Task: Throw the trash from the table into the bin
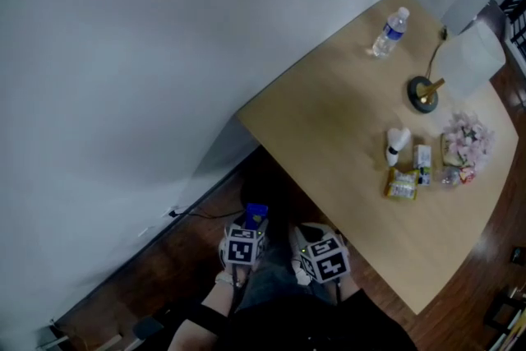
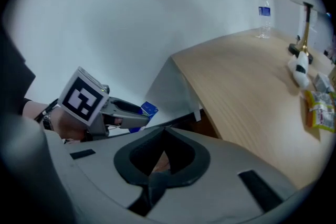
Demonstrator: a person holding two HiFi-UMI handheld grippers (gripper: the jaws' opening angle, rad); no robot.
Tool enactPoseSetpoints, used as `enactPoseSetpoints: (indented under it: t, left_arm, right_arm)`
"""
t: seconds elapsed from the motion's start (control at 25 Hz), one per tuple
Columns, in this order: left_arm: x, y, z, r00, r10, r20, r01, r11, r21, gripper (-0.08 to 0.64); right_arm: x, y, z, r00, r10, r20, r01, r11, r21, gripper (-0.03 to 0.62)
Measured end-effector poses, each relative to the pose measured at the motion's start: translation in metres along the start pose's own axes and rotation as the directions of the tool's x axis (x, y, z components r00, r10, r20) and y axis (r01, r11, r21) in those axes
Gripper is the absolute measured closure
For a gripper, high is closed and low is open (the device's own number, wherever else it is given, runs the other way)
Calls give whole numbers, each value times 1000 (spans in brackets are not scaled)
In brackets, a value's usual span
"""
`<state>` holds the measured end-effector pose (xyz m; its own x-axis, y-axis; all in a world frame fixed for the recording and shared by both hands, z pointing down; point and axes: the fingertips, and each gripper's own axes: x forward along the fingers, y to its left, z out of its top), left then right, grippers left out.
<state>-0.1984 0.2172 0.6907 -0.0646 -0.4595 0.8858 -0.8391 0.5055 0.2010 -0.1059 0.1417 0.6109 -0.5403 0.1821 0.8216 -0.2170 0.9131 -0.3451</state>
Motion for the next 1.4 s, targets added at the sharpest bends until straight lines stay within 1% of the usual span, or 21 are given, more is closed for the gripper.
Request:
enactPoseSetpoints:
  t: [0.2,0.4,0.48,0.6,0.68,0.76,0.8,0.84,0.88,0.96,1.12,1.32,1.4]
  left_arm:
    - [92,41,-37,997,22,-71,-20,999,27,304]
    - [184,78,-72,992,36,-118,-36,999,6,304]
    - [214,93,-85,989,51,-140,-51,999,2,304]
    - [240,105,-95,984,65,-165,-65,998,4,304]
    - [252,105,-99,984,40,-174,-43,999,-12,304]
    - [261,106,-101,983,20,-183,-23,1000,-14,301]
    - [265,108,-103,981,9,-196,-13,1000,-16,286]
    - [267,109,-106,977,-2,-214,-3,1000,-23,173]
    - [269,110,-108,973,-14,-230,6,999,-35,95]
    - [270,108,-109,972,-39,-233,25,998,-62,84]
    - [265,99,-103,977,-67,-201,52,996,-76,84]
    - [243,107,-89,985,-11,-171,6,1000,-28,86]
    - [224,98,-78,987,-34,-154,31,999,-25,98]
  right_arm:
    - [58,4,-22,999,11,-52,-9,999,42,586]
    - [109,2,-46,995,28,-98,-20,997,74,586]
    - [123,2,-54,993,33,-113,-24,996,82,586]
    - [137,2,-65,990,41,-131,-28,995,99,586]
    - [141,3,-70,989,43,-143,-27,993,111,586]
    - [144,4,-73,988,44,-151,-27,993,115,586]
    - [146,5,-73,987,46,-155,-28,993,114,586]
    - [147,6,-73,986,48,-157,-30,993,111,586]
    - [148,7,-73,986,51,-159,-34,994,108,586]
    - [148,9,-72,986,57,-157,-41,994,105,586]
    - [146,11,-70,986,61,-154,-47,994,97,586]
    - [134,12,-57,989,63,-132,-51,995,90,586]
    - [123,11,-51,991,60,-120,-51,995,84,587]
